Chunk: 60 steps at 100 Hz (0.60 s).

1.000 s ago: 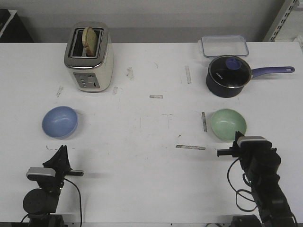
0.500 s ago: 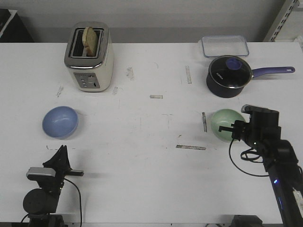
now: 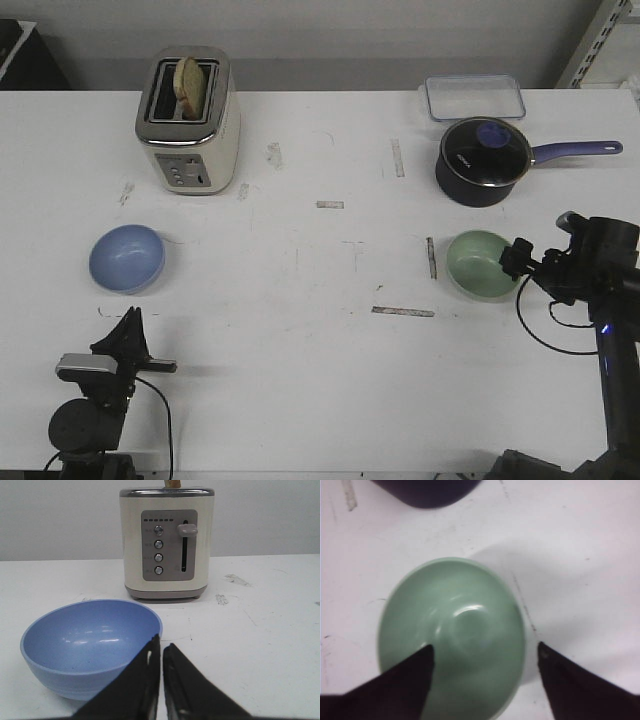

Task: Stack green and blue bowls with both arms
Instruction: 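Slide the green bowl with the right gripper toward the table center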

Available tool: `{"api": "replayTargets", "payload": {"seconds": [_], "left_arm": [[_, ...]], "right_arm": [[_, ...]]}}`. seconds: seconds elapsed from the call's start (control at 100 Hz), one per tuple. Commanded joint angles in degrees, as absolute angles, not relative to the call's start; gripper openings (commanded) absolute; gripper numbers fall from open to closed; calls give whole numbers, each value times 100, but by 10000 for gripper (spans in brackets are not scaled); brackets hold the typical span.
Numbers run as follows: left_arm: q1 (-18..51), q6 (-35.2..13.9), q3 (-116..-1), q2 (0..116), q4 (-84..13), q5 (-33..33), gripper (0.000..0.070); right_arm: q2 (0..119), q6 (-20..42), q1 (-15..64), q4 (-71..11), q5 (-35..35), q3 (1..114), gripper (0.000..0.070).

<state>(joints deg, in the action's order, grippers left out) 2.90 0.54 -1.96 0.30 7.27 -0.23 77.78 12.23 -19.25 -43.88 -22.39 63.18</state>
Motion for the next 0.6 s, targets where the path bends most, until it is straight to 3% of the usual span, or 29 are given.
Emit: {"api": "replayTargets", "payload": {"seconds": [0.0,0.12,0.21,0.4,0.51,0.59], "left_arm": [[287,82,-71,19,816,-43,1],[287,82,-71,19,816,-43,1],[287,82,-71,19,816,-43,1],[287,82,-71,19,816,-43,1],[287,82,-71,19,816,-43,1],[287,82,-71,19,816,-43,1]], "right_arm": [[7922,1017,-1981,-4333,-2265,6418,507],[8093,996,-2043,-4313,-2248,6416,514],[8300,958,-2045,-4292,-2248,6416,570],[8696,958,-2023,-4141,-2241,6416,568],[8842,965,-1999,-4007,-2246,6416,510],[8947,963,-1962,-3951,-2244,6416,413]]}}
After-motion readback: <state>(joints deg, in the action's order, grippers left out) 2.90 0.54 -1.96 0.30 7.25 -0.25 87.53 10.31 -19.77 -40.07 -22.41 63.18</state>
